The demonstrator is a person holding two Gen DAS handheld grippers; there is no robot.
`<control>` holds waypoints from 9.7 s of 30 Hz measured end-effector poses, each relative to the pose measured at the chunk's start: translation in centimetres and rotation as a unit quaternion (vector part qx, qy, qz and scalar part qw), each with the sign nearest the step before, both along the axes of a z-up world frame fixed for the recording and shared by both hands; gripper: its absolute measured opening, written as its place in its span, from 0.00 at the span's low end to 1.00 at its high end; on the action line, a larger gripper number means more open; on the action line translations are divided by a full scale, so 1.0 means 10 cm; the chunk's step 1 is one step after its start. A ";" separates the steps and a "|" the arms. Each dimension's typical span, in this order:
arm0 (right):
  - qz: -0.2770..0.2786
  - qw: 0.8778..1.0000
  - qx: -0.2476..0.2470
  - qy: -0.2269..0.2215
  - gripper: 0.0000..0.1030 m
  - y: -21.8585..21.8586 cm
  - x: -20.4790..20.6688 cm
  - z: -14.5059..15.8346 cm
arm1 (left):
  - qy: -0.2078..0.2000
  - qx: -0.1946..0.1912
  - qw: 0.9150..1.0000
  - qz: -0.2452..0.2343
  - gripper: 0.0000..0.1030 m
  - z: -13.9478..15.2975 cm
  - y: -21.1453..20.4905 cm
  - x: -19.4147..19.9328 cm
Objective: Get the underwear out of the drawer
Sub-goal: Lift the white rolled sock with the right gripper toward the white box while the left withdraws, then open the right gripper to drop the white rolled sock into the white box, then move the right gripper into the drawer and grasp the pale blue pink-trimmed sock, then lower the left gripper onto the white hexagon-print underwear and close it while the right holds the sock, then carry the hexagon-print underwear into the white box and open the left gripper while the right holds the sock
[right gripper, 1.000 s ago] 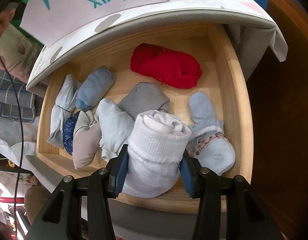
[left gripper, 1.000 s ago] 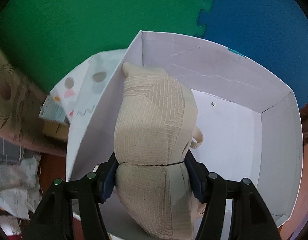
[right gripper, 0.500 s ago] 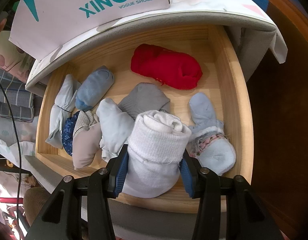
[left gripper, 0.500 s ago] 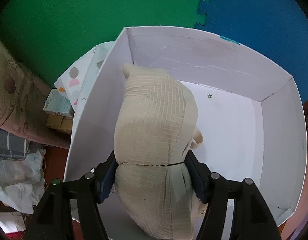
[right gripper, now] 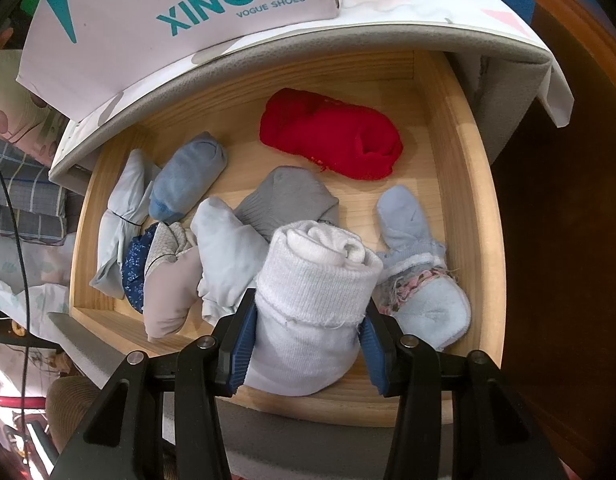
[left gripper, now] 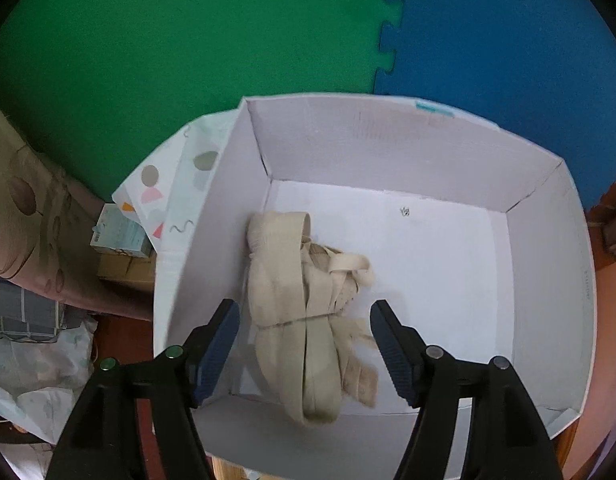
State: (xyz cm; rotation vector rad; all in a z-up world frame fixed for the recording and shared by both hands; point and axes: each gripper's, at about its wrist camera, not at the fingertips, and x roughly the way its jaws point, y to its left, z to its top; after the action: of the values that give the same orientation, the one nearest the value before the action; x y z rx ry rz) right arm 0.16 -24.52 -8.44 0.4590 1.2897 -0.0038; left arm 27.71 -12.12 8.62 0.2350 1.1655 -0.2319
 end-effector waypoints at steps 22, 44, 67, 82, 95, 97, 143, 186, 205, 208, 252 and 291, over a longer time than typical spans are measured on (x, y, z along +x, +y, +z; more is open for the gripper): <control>0.008 0.998 -0.057 -0.003 0.43 0.11 0.01 0.04 | -0.106 0.031 0.994 0.006 0.68 0.44 1.12 -1.25; 0.027 0.989 -0.082 -0.117 0.43 0.13 -0.05 1.06 | -0.097 0.027 0.992 0.079 0.68 -1.09 1.32 -2.08; 0.039 0.964 -0.173 -0.196 0.43 0.18 1.47 2.20 | -0.043 -0.061 0.993 0.092 0.68 -1.20 1.51 -2.01; 0.050 0.980 -0.168 -0.092 0.45 0.16 2.00 1.45 | -0.037 -0.044 0.995 0.085 0.68 -1.24 1.46 -1.99; 0.080 0.973 -0.160 -0.147 0.55 0.35 1.65 1.89 | -0.025 -0.042 0.995 0.088 0.68 -1.29 1.49 -1.97; 0.094 0.971 -0.158 -0.155 0.55 0.38 1.47 2.00 | -0.021 -0.044 0.995 0.091 0.68 -1.30 1.51 -1.96; 0.228 0.932 -0.203 0.197 0.51 0.24 0.54 -0.69 | 0.028 -0.062 0.993 0.100 0.68 -1.46 1.54 -1.89; 0.075 0.985 -0.103 0.115 0.17 -0.06 0.30 -0.06 | 0.172 -0.094 0.978 0.066 0.68 -1.52 0.96 -1.72; 0.066 0.990 -0.064 0.107 0.18 -0.25 0.32 -0.23 | 0.221 -0.093 0.959 0.152 0.46 -1.95 0.51 -1.56; 0.065 0.990 -0.061 0.106 0.18 -0.27 0.32 -0.25 | 0.209 -0.093 0.958 0.172 0.48 -2.00 0.52 -1.56; 0.067 0.988 -0.087 0.112 0.19 -0.12 0.36 -0.29 | 0.126 0.013 0.992 -0.015 0.52 -1.55 0.25 -1.84; 0.070 0.984 -0.121 0.110 0.19 0.07 0.34 -0.31 | 0.020 -0.029 0.999 -0.032 0.47 -0.37 0.92 -1.93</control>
State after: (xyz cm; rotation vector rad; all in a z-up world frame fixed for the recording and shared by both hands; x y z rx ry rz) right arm 3.57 -23.78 -11.54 0.1612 1.5150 -0.0934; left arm 8.40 -2.96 4.87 0.2182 1.1907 -0.3269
